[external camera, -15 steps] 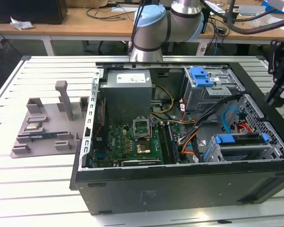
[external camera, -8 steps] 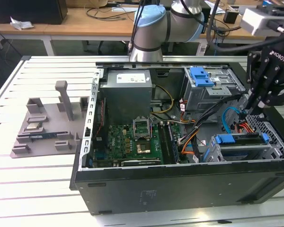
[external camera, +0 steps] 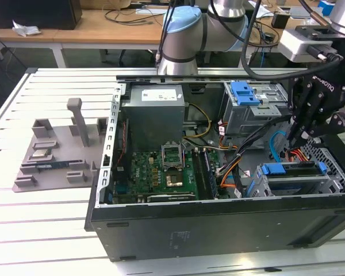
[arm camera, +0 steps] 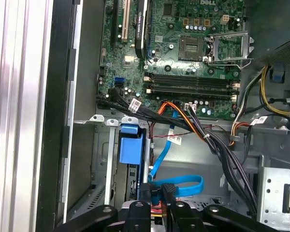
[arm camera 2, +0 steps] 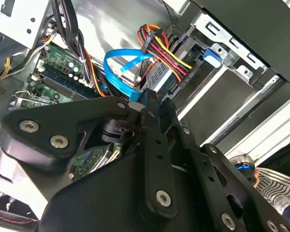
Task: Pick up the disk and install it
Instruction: 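Insert the second disk wire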
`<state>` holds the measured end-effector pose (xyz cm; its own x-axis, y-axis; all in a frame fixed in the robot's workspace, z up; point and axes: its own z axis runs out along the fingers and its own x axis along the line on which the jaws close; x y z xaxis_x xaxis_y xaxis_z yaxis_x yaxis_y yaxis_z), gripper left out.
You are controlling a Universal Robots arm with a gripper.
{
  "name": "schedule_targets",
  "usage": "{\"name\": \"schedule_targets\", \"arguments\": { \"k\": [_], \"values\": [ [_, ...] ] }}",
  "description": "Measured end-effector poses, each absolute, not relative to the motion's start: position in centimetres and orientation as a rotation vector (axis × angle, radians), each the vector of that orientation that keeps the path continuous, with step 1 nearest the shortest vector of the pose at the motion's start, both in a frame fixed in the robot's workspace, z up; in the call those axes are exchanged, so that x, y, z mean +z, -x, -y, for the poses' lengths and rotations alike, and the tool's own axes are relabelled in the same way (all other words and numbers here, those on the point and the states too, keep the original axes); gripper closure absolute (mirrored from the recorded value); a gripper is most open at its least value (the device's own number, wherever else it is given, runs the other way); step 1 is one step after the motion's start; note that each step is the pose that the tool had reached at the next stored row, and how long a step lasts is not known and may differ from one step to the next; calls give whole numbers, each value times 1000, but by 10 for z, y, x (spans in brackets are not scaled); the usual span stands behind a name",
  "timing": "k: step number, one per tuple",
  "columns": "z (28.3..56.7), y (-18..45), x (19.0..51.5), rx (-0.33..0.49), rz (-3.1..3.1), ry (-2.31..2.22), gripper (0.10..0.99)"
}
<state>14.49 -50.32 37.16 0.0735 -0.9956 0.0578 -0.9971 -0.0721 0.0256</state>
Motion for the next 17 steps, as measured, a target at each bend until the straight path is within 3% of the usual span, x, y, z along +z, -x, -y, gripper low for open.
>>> {"name": "schedule_targets", "arguments": {
  "k": [1, 2, 17],
  "values": [
    [503, -145, 372, 38, 2099, -2258, 859],
    [503, -145, 372, 38, 2099, -2259, 925],
    [521, -152, 356, 48, 2093, -2254, 925]
  ]
}}
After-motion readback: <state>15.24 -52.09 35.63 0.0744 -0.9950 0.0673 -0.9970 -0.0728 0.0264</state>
